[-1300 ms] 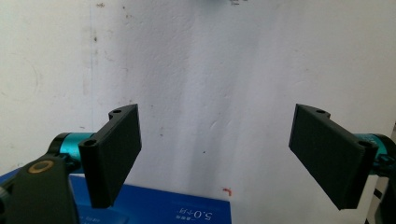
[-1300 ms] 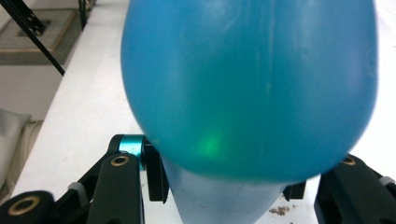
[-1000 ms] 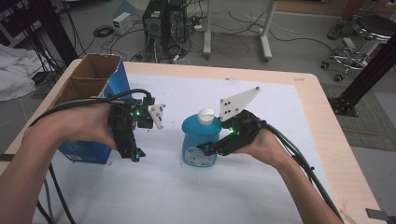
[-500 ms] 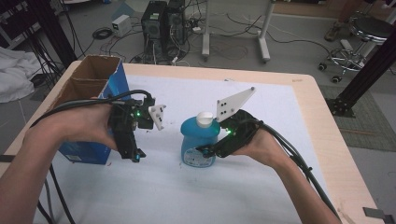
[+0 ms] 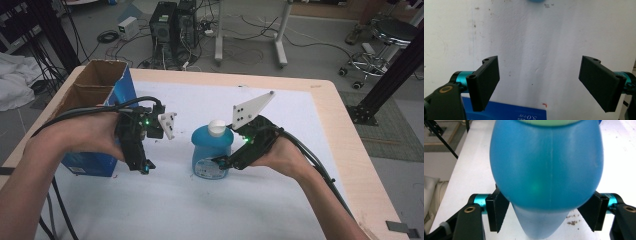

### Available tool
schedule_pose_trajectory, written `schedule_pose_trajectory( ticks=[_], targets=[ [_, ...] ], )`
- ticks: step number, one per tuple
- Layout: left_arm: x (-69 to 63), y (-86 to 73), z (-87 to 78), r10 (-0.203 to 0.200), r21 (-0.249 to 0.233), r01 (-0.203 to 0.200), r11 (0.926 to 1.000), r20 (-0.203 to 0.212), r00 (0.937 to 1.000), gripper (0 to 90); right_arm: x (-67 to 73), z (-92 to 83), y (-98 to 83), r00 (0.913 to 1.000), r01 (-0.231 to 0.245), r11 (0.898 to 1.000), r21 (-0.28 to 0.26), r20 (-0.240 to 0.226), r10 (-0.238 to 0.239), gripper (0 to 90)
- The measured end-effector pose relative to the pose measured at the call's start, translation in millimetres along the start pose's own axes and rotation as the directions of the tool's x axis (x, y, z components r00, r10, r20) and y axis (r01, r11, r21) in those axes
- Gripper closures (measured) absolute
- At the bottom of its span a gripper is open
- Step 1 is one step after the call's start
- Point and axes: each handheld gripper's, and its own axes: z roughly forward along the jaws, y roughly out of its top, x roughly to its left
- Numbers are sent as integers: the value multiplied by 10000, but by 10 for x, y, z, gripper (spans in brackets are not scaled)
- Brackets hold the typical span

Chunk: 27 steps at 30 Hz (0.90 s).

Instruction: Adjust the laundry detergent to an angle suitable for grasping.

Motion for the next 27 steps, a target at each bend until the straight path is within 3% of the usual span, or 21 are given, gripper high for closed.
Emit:
schedule_pose_trajectory(
  ticks=[7, 16, 21, 27],
  targets=[
    [6, 27, 0, 43, -15, -43, 10000, -4, 10000, 170, 30, -8, 12, 9998, 12, 9996, 275, 219, -19, 231],
    [4, 30, 4, 32, -24, -32, 10000, -4, 10000, 170, 124, -189, -15, 9980, -102, 9916, 1287, 626, 21, 226],
    [12, 44, -1, 98, 18, -98, 9999, 13, 10000, 170, 213, -338, -39, 9960, -133, 9802, 1976, 891, -44, 222],
    [21, 82, 15, 161, 33, -161, 9999, 46, 9999, 170, 326, -469, -105, 9923, -71, 9564, 2919, 1201, -293, 204]
  ],
)
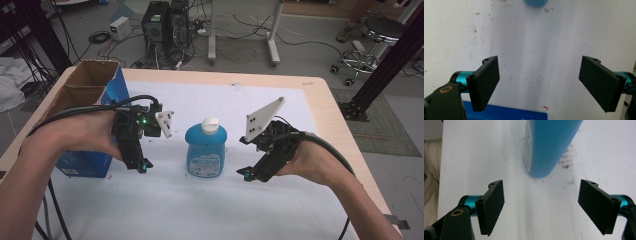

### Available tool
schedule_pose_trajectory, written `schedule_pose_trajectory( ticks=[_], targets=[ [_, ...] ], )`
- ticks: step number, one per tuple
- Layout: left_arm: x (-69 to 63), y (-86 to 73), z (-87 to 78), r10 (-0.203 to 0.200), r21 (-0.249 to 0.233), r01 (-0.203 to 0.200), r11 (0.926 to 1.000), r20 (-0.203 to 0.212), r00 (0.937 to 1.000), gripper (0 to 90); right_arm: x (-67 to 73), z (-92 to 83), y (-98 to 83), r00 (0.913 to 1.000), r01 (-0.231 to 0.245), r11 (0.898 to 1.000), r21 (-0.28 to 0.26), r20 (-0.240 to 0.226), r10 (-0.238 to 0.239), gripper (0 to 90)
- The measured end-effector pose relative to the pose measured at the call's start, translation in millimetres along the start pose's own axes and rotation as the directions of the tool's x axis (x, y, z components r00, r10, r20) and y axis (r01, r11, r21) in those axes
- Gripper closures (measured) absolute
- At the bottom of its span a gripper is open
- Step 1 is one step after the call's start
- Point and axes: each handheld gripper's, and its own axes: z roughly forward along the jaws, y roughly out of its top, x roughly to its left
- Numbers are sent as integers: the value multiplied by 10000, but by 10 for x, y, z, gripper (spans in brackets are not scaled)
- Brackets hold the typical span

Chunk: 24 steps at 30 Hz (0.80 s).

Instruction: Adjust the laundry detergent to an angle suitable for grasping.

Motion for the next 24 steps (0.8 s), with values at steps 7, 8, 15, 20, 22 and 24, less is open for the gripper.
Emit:
schedule_pose_trajectory(
  ticks=[7, 8, 15, 20, 22, 24],
  targets=[
    [-6, 39, 13, 20, 48, -20, 10000, 12, 10000, 170, 99, -50, -108, 9999, 87, 9951, 986, 94, -97, 203],
    [-6, 43, 13, 35, 56, -35, 10000, 16, 10000, 170, 115, -55, -117, 9998, 151, 9934, 1135, 126, -167, 203],
    [-7, 86, -2, 107, 49, -107, 9999, 35, 9999, 170, 227, -81, -165, 9981, 439, 9810, 1891, 352, -515, 122],
    [-3, 107, 5, 129, 76, -129, 9999, 60, 9999, 170, 273, -103, -185, 9979, 534, 9723, 2276, 227, -601, 122],
    [-1, 109, 10, 139, 100, -140, 9999, 78, 9999, 170, 291, -97, -191, 9977, 580, 9664, 2503, 206, -652, 122],
    [0, 112, 13, 146, 111, -146, 9998, 60, 9999, 170, 310, -84, -199, 9969, 694, 9575, 2800, 149, -766, 122]
  ],
)
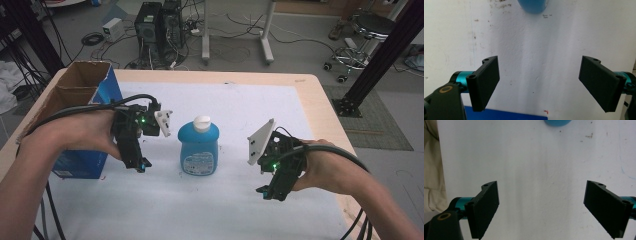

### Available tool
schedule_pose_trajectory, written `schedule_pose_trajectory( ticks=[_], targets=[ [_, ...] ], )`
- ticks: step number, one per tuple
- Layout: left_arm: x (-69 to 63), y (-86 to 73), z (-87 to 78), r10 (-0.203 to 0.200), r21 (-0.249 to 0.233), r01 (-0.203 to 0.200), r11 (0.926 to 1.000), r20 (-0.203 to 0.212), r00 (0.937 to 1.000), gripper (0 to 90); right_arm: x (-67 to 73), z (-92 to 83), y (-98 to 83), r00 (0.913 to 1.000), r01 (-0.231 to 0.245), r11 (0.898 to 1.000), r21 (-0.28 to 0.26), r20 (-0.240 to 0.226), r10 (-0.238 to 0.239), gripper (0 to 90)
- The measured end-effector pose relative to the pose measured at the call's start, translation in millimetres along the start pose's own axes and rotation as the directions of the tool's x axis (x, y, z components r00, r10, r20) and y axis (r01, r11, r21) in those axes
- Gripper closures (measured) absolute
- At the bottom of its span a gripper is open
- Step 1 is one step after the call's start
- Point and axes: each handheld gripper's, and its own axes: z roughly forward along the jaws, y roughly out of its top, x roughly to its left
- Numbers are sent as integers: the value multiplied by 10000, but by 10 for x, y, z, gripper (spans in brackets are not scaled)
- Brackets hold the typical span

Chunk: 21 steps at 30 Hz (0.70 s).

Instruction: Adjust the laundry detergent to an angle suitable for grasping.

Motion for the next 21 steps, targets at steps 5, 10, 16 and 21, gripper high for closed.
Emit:
schedule_pose_trajectory(
  ticks=[5, 10, 16, 21],
  targets=[
    [6, 1, -4, -95, -30, 96, 9999, 26, 10000, 170, 37, 23, 5, 9997, 157, 9979, 630, -181, -146, 122],
    [1, -5, -30, -294, -95, 294, 9995, -50, 9996, 170, 65, 43, 52, 9984, 533, 9861, 1576, -265, -497, 122],
    [-35, 24, -53, -251, -195, 250, 9995, -83, 9996, 170, 101, -7, 75, 9976, 641, 9882, 1392, -359, -596, 122],
    [-42, 7, -65, -230, -257, 228, 9994, -82, 9997, 170, 112, -12, 72, 9977, 630, 9870, 1476, -335, -587, 122]
  ],
)
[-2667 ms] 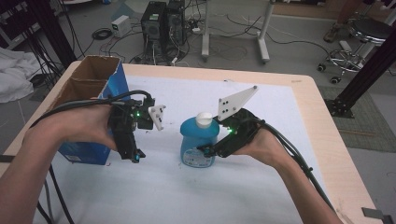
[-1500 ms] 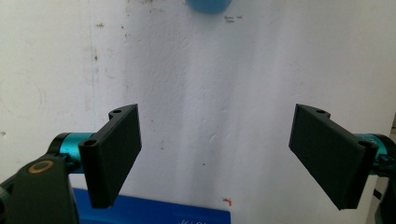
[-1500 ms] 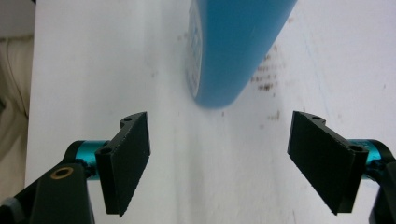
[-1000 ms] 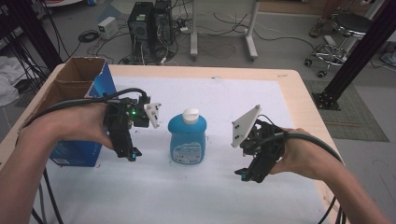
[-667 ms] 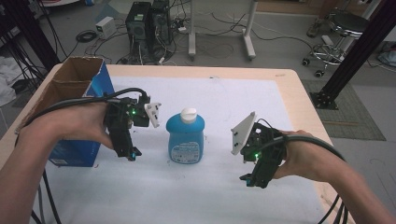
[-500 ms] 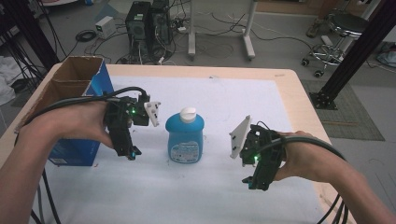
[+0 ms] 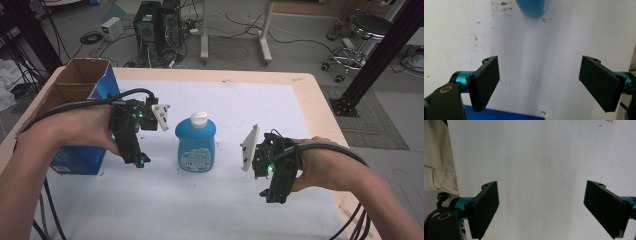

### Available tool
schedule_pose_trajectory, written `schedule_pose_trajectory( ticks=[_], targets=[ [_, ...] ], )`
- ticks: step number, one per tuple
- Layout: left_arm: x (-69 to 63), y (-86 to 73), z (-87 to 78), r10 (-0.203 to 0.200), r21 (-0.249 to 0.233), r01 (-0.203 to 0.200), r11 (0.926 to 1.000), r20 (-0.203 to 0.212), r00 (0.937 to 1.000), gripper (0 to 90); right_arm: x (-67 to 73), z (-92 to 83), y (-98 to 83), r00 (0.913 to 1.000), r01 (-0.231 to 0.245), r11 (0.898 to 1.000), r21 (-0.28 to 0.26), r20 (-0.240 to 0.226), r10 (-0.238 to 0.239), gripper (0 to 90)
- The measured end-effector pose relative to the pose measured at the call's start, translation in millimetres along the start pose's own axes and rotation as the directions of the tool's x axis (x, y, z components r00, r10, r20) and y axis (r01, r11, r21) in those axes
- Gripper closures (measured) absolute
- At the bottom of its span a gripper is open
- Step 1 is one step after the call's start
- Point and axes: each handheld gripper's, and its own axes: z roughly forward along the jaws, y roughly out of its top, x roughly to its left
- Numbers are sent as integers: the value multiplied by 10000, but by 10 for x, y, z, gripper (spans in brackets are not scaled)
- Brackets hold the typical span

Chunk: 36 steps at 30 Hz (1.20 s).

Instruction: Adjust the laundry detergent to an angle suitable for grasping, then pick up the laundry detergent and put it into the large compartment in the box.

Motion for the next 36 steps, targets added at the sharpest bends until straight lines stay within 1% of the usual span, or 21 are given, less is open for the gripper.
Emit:
schedule_pose_trajectory(
  ticks=[2, 6, 10, 14, 15, 17, 18, 19, 21, 22, 24, 27, 30, 31, 33, 34, 35, 36],
  targets=[
    [5, -15, -2, -1, -8, 1, 10000, -19, 10000, 170, -3, 11, 0, 10000, 58, 10000, 15, 22, -58, 122],
    [16, -37, -16, -87, -75, 87, 9999, 14, 10000, 170, -10, 18, -6, 10000, -31, 10000, 91, 29, 31, 122],
    [27, -38, -27, -147, -332, 152, 9993, 160, 9998, 170, -12, -11, -18, 10000, -61, 10000, -68, 59, 61, 122],
    [65, -28, -53, -283, -702, 292, 9971, 144, 9995, 170, -9, -25, -41, 9998, -92, 9999, -89, 155, 94, 122],
    [73, -19, -56, -265, -782, 276, 9966, 146, 9995, 170, -11, -24, -46, 9999, -81, 9999, -107, 132, 83, 122],
    [73, -19, -56, -265, -782, 276, 9966, 146, 9995, 170, -12, -24, -51, 9998, -98, 9999, -129, 144, 100, 122],
    [85, 29, -50, -212, -1020, 226, 9945, 148, 9997, 170, -19, -23, -63, 9997, -155, 9997, -178, 164, 157, 122],
    [87, 42, -45, -260, -1123, 279, 9933, 186, 9995, 170, -22, -22, -68, 9997, -157, 9997, -204, 166, 161, 122],
    [93, 68, -44, -210, -1239, 233, 9920, 201, 9996, 170, -19, -18, -76, 9996, -203, 9996, -199, 213, 207, 122],
    [101, 77, -41, -115, -1315, 143, 9912, 215, 9997, 170, -18, -15, -79, 9995, -212, 9996, -209, 227, 217, 122],
    [110, 88, -39, -158, -1459, 188, 9891, 217, 9996, 170, -19, -9, -83, 9996, -191, 9995, -233, 203, 196, 122],
    [133, 90, -33, -173, -1594, 209, 9870, 238, 9996, 170, -22, -1, -81, 9995, -252, 9994, -242, 178, 256, 122],
    [144, 88, -22, -187, -1609, 219, 9867, 217, 9996, 170, -30, -2, -75, 9994, -266, 9994, -203, 200, 270, 123],
    [148, 88, -15, -226, -1658, 263, 9858, 241, 9995, 170, -38, 1, -73, 9996, -207, 9995, -246, 181, 212, 123],
    [154, 89, -12, -193, -1689, 233, 9854, 247, 9995, 170, -38, 4, -70, 9995, -259, 9992, -292, 188, 265, 123],
    [160, 96, 0, -253, -1862, 299, 9821, 270, 9993, 170, -38, 4, -67, 9993, -313, 9990, -309, 179, 319, 122],
    [164, 103, 7, -254, -1969, 306, 9799, 290, 9993, 170, -49, 3, -67, 9995, -231, 9993, -301, 188, 237, 122],
    [164, 113, 11, -262, -2031, 318, 9786, 303, 9992, 170, -47, 0, -68, 9994, -268, 9992, -303, 203, 274, 122]
  ],
)
